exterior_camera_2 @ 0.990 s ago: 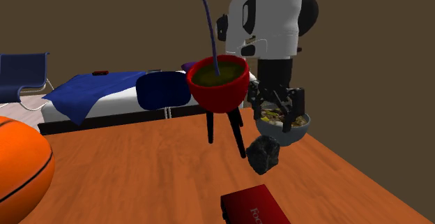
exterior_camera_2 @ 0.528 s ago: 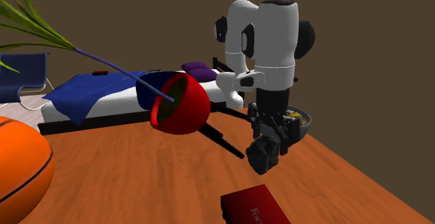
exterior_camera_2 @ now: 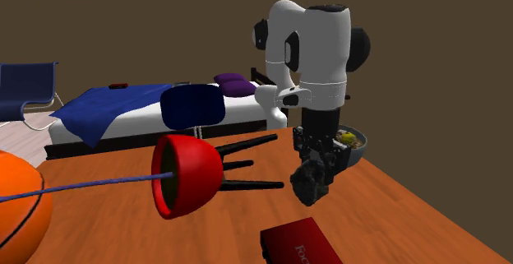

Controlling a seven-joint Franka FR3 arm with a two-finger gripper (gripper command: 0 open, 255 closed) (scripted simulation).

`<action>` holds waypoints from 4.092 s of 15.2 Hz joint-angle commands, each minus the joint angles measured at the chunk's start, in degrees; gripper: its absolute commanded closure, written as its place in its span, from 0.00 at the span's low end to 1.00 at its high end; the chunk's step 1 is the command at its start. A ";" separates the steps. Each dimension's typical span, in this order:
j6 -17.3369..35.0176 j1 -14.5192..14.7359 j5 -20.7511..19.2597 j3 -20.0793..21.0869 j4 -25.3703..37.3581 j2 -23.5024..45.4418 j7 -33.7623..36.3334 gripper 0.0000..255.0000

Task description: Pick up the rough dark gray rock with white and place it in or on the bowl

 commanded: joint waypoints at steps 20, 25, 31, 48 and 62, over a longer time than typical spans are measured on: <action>-8.40 0.27 0.16 0.20 8.15 -0.21 0.09 1.00; -12.43 0.58 -0.09 0.31 12.65 0.30 0.32 1.00; -17.55 1.21 -0.71 0.47 18.89 1.54 0.76 1.00; -23.30 0.92 5.42 1.67 13.18 -11.54 2.54 1.00; -17.79 2.44 12.75 1.21 -5.72 -26.77 2.44 1.00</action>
